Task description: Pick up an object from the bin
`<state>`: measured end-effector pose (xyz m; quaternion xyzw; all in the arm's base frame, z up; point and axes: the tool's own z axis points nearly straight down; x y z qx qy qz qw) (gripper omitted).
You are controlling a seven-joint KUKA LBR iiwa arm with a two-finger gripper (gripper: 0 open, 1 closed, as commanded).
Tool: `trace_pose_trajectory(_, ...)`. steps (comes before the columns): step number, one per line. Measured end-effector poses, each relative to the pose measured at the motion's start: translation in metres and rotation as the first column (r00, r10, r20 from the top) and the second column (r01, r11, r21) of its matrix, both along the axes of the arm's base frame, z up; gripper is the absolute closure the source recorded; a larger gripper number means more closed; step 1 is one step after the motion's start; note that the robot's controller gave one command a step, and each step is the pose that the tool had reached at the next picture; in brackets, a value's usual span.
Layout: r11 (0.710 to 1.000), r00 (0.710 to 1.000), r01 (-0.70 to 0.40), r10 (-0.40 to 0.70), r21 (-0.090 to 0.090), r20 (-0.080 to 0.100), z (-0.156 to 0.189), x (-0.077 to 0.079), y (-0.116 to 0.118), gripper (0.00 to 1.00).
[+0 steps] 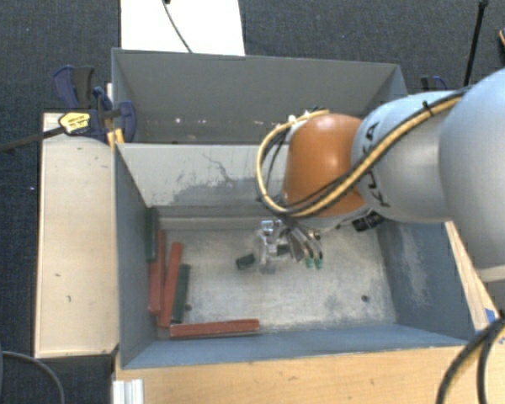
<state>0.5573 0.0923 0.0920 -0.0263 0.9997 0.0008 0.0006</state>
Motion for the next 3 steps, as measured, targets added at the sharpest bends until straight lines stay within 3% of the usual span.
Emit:
trace_pose_trajectory(1, 1.000, 1.000, 0.002, -0.002, 0.000, 0.000, 0.0000, 0.0000, 0.0000, 0.00)
trace_pose_trajectory(2, 1.000, 1.000, 0.005, -0.005, 0.000, 0.000, 0.0000, 0.0000, -0.0001, 1.00)
trace_pose_trajectory(3, 1.000, 1.000, 0.006, -0.006, 0.000, 0.000, 0.0000, 0.0000, -0.0001, 0.00)
